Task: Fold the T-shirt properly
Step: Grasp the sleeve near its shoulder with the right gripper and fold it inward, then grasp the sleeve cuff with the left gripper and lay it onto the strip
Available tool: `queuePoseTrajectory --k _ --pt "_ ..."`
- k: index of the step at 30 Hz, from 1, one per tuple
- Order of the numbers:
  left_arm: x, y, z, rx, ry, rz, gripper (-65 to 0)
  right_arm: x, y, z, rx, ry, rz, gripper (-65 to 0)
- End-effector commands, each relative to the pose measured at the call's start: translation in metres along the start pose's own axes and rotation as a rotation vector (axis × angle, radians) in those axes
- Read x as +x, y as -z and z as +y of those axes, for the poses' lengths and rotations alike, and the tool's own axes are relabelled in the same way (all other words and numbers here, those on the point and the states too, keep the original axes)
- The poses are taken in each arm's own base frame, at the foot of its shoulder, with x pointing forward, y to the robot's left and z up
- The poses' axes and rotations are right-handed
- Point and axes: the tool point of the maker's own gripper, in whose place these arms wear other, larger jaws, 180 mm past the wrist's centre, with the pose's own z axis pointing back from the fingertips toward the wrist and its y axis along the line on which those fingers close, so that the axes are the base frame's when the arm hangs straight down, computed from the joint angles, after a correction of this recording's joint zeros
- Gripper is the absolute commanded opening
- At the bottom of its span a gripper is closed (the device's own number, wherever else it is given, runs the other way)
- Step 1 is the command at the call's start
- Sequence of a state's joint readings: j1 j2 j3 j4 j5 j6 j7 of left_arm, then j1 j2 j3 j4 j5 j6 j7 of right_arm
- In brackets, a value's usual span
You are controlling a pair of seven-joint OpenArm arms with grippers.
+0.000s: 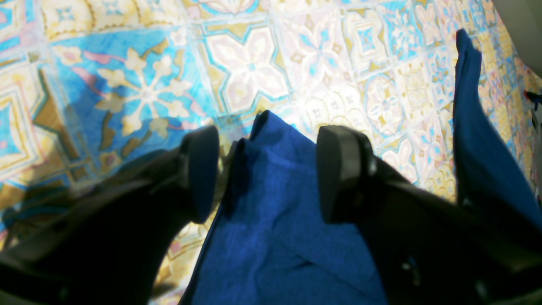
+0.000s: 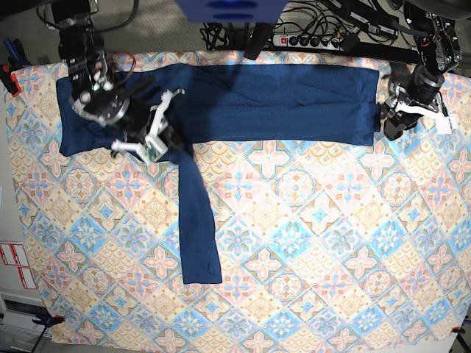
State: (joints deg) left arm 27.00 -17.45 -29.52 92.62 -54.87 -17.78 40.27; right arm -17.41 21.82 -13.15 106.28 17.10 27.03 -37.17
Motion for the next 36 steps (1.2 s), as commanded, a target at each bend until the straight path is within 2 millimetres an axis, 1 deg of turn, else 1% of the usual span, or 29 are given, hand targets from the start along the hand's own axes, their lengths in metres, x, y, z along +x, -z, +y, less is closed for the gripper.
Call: queuePoseTrajectory --k 1,4,7,10,11,14,17,19,21,23,26,28,29,30,32,35,36 --pt "0.009 -0.001 -0.007 -0.024 0.015 -0.024 -29.4 0.004 -0.006 0.001 -0.002 -0.007 -0.021 -64.6" --pt "0.009 0.000 -0.006 -0.024 0.015 -0.022 -29.4 -0.009 -0.003 0.032 0.073 -0.001 0.008 -64.7" --pt "0.008 0.000 -0.006 -0.023 0.014 -0.021 -29.4 -0.013 0.004 0.067 0.172 -0.021 0.024 -64.7" --pt "0.009 0.000 -0.006 -0.024 0.015 -0.022 -29.4 -0.025 0.003 0.091 0.255 -0.070 0.067 -64.7" --pt "0.009 0.000 -0.006 -0.024 0.015 -0.022 -29.4 -0.025 0.003 0.096 0.278 -0.092 0.072 -64.7" --pt "0.008 0.000 -0.006 -0.023 0.016 -0.021 -29.4 -0.034 0.003 0.112 0.355 -0.179 0.122 -64.5" --pt "0.008 -0.001 -0.006 -0.023 0.017 -0.021 -29.4 -0.031 0.008 0.113 0.376 -0.257 0.160 -64.3" --pt "0.007 0.000 -0.007 -0.025 0.017 -0.017 -29.4 -0.032 0.012 0.106 0.361 -0.275 0.182 -64.3" --pt "0.004 0.003 -0.014 -0.044 0.026 -0.005 -29.4 -0.035 0.014 0.101 0.352 -0.274 0.198 -64.3" --pt "0.015 0.005 -0.031 -0.081 0.055 -0.029 -29.0 -0.039 0.014 0.098 0.348 -0.270 0.210 -64.3" --pt "0.031 0.006 -0.061 -0.150 0.104 -0.069 -28.9 -0.040 0.015 0.097 0.346 -0.271 0.213 -64.0" --pt "0.050 0.008 -0.082 -0.194 0.135 -0.113 -28.8 -0.040 0.015 0.097 0.348 -0.268 0.213 -61.4" --pt "0.054 0.011 -0.089 -0.209 0.141 -0.114 -28.8 -0.040 0.015 0.097 0.348 -0.268 0.213 -59.3" --pt "0.060 0.015 -0.095 -0.223 0.148 -0.112 -28.8 -0.041 0.015 0.098 0.348 -0.268 0.215 -57.4" --pt "0.070 0.025 -0.115 -0.268 0.169 -0.099 -28.8 -0.043 0.014 0.098 0.349 -0.263 0.218 -53.7" --pt "0.072 0.045 -0.150 -0.338 0.218 -0.052 -28.8 -0.042 0.012 0.082 0.298 -0.224 0.213 -51.2" --pt "0.071 0.053 -0.162 -0.356 0.246 -0.038 -28.8 -0.042 0.011 0.073 0.271 -0.208 0.211 -51.1"
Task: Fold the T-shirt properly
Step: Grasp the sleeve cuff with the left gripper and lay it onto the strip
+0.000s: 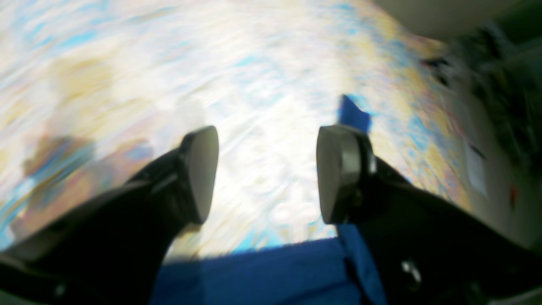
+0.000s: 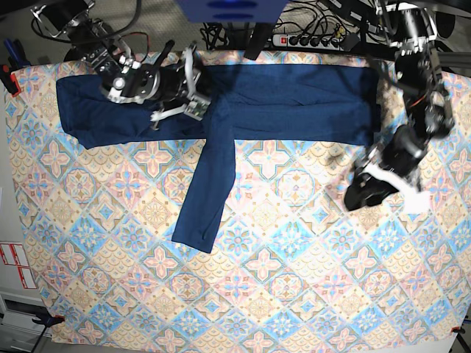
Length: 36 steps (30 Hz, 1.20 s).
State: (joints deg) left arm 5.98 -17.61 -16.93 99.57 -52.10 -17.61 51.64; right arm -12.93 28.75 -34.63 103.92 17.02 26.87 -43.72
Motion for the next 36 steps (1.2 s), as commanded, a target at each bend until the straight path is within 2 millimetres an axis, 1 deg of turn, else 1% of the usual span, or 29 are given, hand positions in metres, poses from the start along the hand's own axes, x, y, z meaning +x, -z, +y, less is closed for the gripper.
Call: queuePoseTrajectory --k 1,3,7,9,11,13,16,19,22,24,25,28,32,36 --pt "0.011 0.009 -0.012 -0.031 0.045 -0.012 -28.8 0.005 -0.009 -0.016 -0.040 0.006 -0.024 -51.2" --pt "0.004 0.036 -0.030 -0.060 0.100 0.037 -28.8 0.006 -0.015 -0.031 -0.083 0.022 -0.032 -51.5" --pt "-0.012 0.086 -0.053 -0.082 0.143 0.118 -28.8 0.005 -0.022 -0.048 -0.131 0.042 -0.038 -51.5" --pt "-0.027 0.115 -0.068 -0.099 0.150 0.163 -28.8 -0.002 -0.028 -0.053 -0.155 0.068 -0.034 -51.5" --pt "-0.034 0.138 -0.079 -0.106 0.164 0.168 -28.8 -0.011 -0.034 -0.055 -0.173 0.095 -0.025 -51.5" --pt "-0.042 0.160 -0.092 -0.119 0.174 0.168 -28.8 -0.020 -0.034 -0.049 -0.166 0.110 -0.007 -51.2" --pt "-0.054 0.188 -0.106 -0.137 0.153 0.165 -28.8 -0.022 -0.033 -0.045 -0.157 0.112 -0.004 -51.1" --pt "-0.067 0.211 -0.123 -0.156 0.114 0.152 -28.8 -0.021 -0.035 -0.049 -0.170 0.114 -0.012 -51.4" --pt "-0.077 0.225 -0.136 -0.167 0.093 0.141 -28.8 -0.021 -0.043 -0.064 -0.215 0.134 -0.023 -51.5" --pt "-0.086 0.231 -0.143 -0.171 0.089 0.145 -28.8 -0.015 -0.045 -0.071 -0.244 0.166 -0.055 -51.5" --pt "-0.085 0.234 -0.148 -0.177 0.094 0.138 -28.7 -0.012 -0.047 -0.077 -0.264 0.184 -0.070 -51.5" --pt "-0.099 0.238 -0.154 -0.179 0.094 0.163 -28.7 -0.008 -0.052 -0.088 -0.309 0.233 -0.104 -51.5" --pt "-0.109 0.238 -0.149 -0.166 0.084 0.187 -28.7 -0.008 -0.055 -0.093 -0.327 0.243 -0.112 -51.5" --pt "-0.121 0.234 -0.144 -0.158 0.076 0.206 -28.7 0.003 -0.060 -0.094 -0.335 0.222 -0.138 -51.5"
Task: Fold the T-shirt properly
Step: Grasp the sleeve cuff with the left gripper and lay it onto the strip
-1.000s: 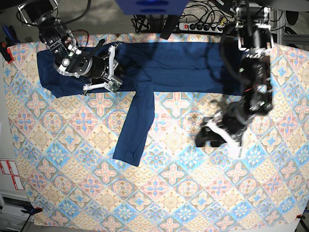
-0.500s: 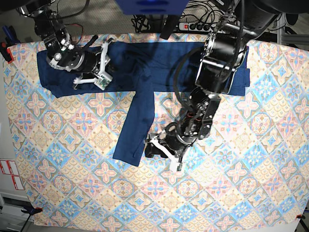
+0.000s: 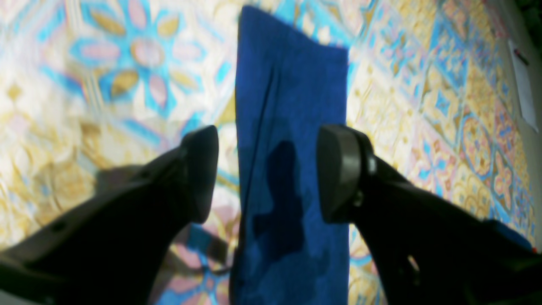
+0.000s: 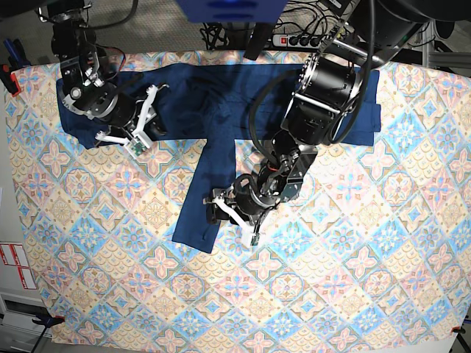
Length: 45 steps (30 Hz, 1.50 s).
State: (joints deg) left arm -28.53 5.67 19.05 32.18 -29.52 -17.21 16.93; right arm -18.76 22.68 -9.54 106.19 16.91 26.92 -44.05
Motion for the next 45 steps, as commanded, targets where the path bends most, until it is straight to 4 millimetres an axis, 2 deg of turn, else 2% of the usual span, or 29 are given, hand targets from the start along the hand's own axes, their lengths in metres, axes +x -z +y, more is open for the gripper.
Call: queuePoseTrajectory --k 1,7,13,16,19,24,27,29,33,37,42,45 --pt "0.024 0.002 -0.011 -0.028 0.017 -0.047 -28.7 0.016 -0.005 -0.005 -0.012 -0.016 -0.053 -51.5" --pt "-0.008 0.002 -0.002 -0.006 -0.007 0.017 -29.4 0.023 -0.007 -0.005 -0.015 -0.027 -0.071 -51.5" --pt "-0.050 0.004 -0.022 -0.050 0.133 0.149 -29.5 0.023 -0.007 -0.005 -0.015 -0.027 -0.071 -51.5" --pt "-0.059 0.004 -0.026 -0.061 0.163 0.186 -29.8 0.023 -0.007 -0.005 -0.014 -0.027 -0.070 -51.5" --pt "-0.059 0.004 -0.026 -0.063 0.164 0.188 -37.2 0.025 -0.009 -0.003 -0.014 -0.031 -0.076 -51.5" --pt "-0.060 0.004 -0.028 -0.066 0.163 0.191 -65.0 0.029 -0.011 -0.002 -0.014 -0.039 -0.086 -51.5" --pt "-0.055 0.004 -0.027 -0.065 0.167 0.178 -65.0 0.029 -0.011 -0.002 -0.014 -0.039 -0.086 -51.5" --pt "-0.038 0.001 -0.034 -0.086 0.186 0.125 -65.0 0.029 -0.011 -0.002 -0.014 -0.039 -0.086 -51.5" --pt "-0.006 -0.027 -0.028 -0.081 0.229 -0.011 -65.0 0.031 -0.012 -0.001 -0.014 -0.041 -0.092 -51.5" --pt "0.017 -0.067 -0.004 0.004 0.188 -0.145 -65.0 0.031 -0.012 -0.001 -0.014 -0.041 -0.092 -51.5" --pt "0.014 -0.121 0.010 0.034 0.173 -0.231 -65.0 0.031 -0.011 0.000 -0.010 -0.041 -0.093 -51.5" --pt "0.007 -0.153 0.000 0.018 0.189 -0.263 -65.0 0.031 -0.011 0.001 -0.009 -0.041 -0.091 -51.5"
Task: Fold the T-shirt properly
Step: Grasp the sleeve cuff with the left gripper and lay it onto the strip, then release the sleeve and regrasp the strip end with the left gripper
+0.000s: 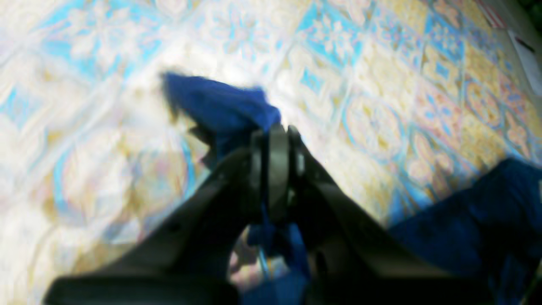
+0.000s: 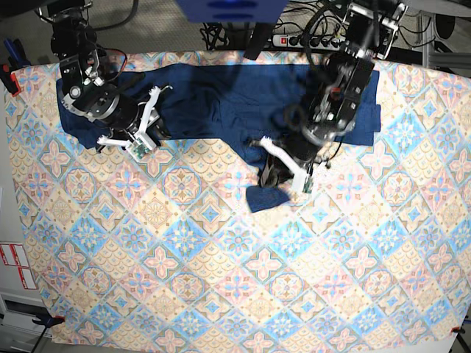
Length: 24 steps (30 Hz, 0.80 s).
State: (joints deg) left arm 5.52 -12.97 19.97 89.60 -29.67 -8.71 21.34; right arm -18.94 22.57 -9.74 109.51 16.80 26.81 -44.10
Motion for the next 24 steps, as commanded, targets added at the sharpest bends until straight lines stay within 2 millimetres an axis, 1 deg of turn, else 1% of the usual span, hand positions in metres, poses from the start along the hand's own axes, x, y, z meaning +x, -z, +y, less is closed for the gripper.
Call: queuePoseTrajectory --k 1,5,7,9,12,14,17,19,24 --pt "0.025 -0.009 -0.008 -0.025 0.026 -0.078 -65.0 0.013 -0.004 -0.004 -0.007 -0.012 -0.045 -51.5" --pt "0.020 -0.047 -0.018 -0.047 0.059 -0.080 -65.0 0.013 -0.003 -0.005 -0.008 -0.012 -0.045 -51.5" --pt "0.017 -0.063 -0.015 -0.028 0.054 -0.079 -65.0 0.013 -0.003 -0.004 -0.006 -0.012 -0.045 -51.5" --pt "0.014 -0.078 -0.005 0.012 0.036 -0.082 -65.0 0.012 -0.003 -0.004 -0.005 -0.012 -0.043 -51.5" --pt "0.008 -0.097 0.005 0.059 0.020 -0.077 -65.0 0.012 -0.003 -0.003 -0.003 -0.012 -0.043 -51.5" --pt "0.006 -0.109 0.008 0.082 0.015 -0.072 -65.0 0.012 -0.003 -0.003 -0.003 -0.012 -0.043 -51.5" --pt "0.008 -0.123 0.014 0.117 0.023 -0.079 -65.0 0.012 -0.003 -0.003 -0.003 -0.012 -0.043 -51.5" --pt "0.005 -0.131 0.016 0.138 0.063 -0.066 -65.0 0.012 -0.002 -0.003 -0.003 -0.011 -0.042 -51.5" --pt "-0.020 -0.142 0.013 0.178 0.155 0.011 -65.0 0.012 -0.002 -0.003 -0.003 -0.011 -0.040 -51.5"
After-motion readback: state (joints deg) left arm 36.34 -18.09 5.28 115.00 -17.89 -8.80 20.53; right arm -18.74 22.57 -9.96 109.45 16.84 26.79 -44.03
